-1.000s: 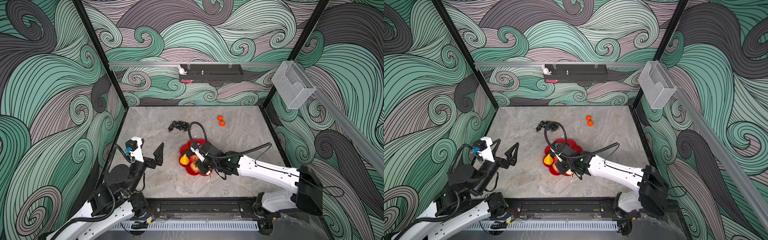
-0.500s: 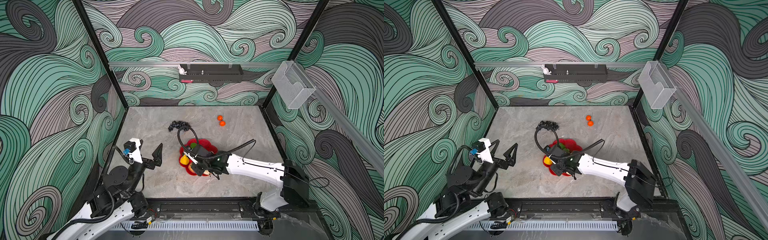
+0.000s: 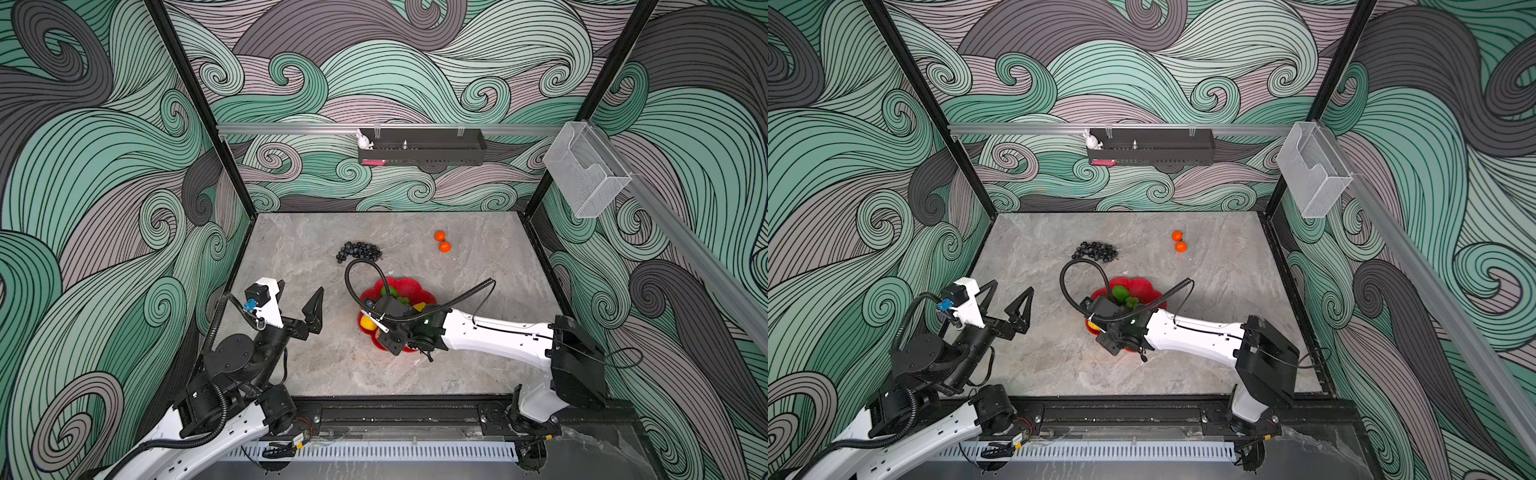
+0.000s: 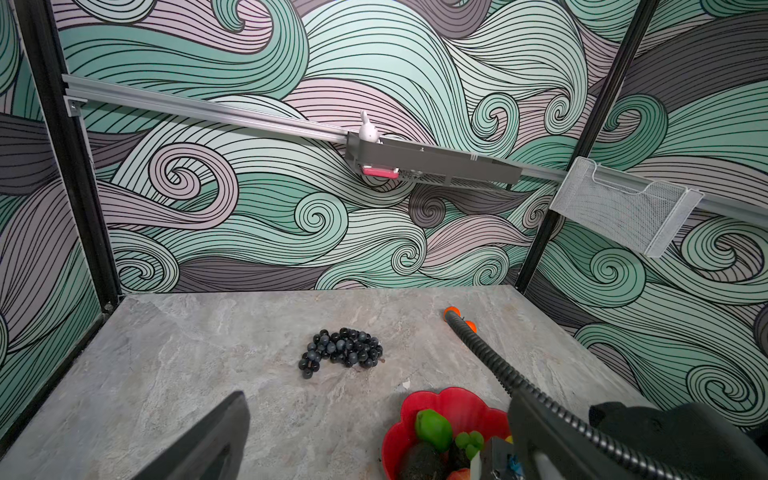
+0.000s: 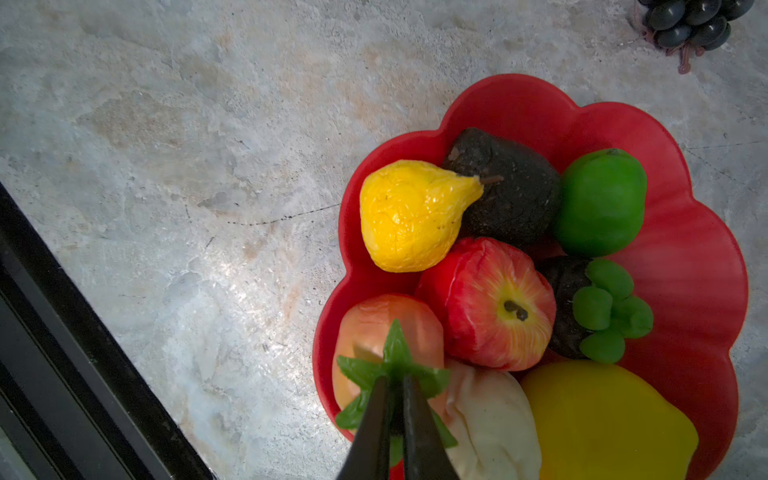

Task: Place and organize the fake fruits in the fruit bowl
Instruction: 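Lower the strawberry into the bowl with the right gripper and release it, then move the right gripper to the orange tomatoes and grasp one tomato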

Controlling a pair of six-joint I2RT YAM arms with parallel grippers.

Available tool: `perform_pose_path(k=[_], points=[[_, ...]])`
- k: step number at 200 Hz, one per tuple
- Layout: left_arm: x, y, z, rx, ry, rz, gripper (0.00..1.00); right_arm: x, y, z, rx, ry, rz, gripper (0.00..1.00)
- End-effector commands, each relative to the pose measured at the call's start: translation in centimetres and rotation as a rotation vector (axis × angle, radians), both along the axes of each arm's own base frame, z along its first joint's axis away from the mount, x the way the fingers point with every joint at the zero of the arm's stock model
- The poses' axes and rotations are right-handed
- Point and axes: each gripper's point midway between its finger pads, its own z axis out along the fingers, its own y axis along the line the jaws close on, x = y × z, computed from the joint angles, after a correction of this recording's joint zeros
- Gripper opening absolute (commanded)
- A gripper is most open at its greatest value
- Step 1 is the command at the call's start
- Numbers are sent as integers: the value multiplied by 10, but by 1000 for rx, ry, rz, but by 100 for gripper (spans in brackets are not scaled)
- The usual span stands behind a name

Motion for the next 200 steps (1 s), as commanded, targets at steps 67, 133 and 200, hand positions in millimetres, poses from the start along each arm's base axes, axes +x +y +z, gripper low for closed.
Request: perform_pose_path(k=[67,133,200], points=[[3,5,-5,0,4,39,99,-5,0,34,65,-1,-3,32],[11,10,-28,16,84,115,99,22,-36,90,216,-41,-120,56],[20,0,-73,39,214,141,99,137,-126,101,327,-57,-587,66]])
